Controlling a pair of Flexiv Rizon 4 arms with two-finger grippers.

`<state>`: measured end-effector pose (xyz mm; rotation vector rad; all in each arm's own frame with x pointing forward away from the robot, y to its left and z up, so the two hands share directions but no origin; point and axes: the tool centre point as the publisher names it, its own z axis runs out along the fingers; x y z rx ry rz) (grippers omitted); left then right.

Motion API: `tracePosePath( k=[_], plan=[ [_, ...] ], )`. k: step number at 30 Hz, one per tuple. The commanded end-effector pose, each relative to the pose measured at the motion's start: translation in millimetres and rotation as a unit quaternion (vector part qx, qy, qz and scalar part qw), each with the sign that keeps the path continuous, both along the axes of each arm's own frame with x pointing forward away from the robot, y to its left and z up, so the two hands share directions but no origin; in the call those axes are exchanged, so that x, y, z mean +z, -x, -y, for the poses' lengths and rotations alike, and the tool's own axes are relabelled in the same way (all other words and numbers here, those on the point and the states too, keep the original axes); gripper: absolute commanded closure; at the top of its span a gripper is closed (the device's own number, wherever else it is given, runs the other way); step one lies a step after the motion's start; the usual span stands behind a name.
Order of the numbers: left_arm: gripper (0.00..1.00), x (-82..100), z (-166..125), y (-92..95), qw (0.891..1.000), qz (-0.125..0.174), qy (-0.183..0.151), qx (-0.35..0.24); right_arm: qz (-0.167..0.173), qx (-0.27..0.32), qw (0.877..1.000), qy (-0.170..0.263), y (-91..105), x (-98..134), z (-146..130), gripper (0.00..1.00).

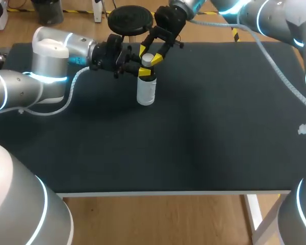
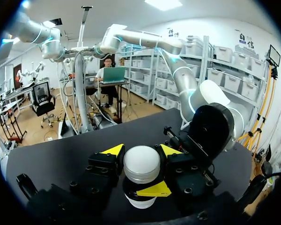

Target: Unscrew the bottle cap

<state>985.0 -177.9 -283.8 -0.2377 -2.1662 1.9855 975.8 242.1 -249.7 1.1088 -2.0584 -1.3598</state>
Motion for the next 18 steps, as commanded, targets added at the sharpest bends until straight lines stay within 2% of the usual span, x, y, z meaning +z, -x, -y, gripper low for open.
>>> tracePosePath(
  k=[1,2,3,4,8,12,18],
  plan=[
    [1.0,-1.2,0.5,-5.7,1.0,-0.001,-0.001,0.0,-0.076,0.332,0.929,0.145,-1.5,1.5,-2.1,1.0],
    [1.0,-1.2,0.5,-5.7,1.0,-0.001,-0.001,0.0,-0.074,0.323,0.932,0.146,-1.7,1.2,-2.5,0.95],
    [1.0,-1.2,0.5,-5.7,1.0,-0.001,-0.001,0.0,-0.072,0.314,0.935,0.147,-2.4,0.8,-2.7,0.18],
    [1.0,-1.2,0.5,-5.7,1.0,-0.001,-0.001,0.0,-0.072,0.307,0.938,0.146,-2.9,0.6,-2.7,0.0],
    [1.0,-1.2,0.5,-5.7,1.0,-0.001,-0.001,0.0,-0.069,0.26,0.955,0.129,-6.2,1.7,0.2,0.0],
    [1.0,-1.2,0.5,-5.7,1.0,-0.001,-0.001,0.0,-0.075,0.163,0.98,0.088,-12.9,7.2,3.0,0.0],
    [1.0,-1.2,0.5,-5.7,1.0,-0.001,-0.001,0.0,-0.071,0.042,0.995,0.05,-15.8,9.0,5.4,0.0]
  ],
)
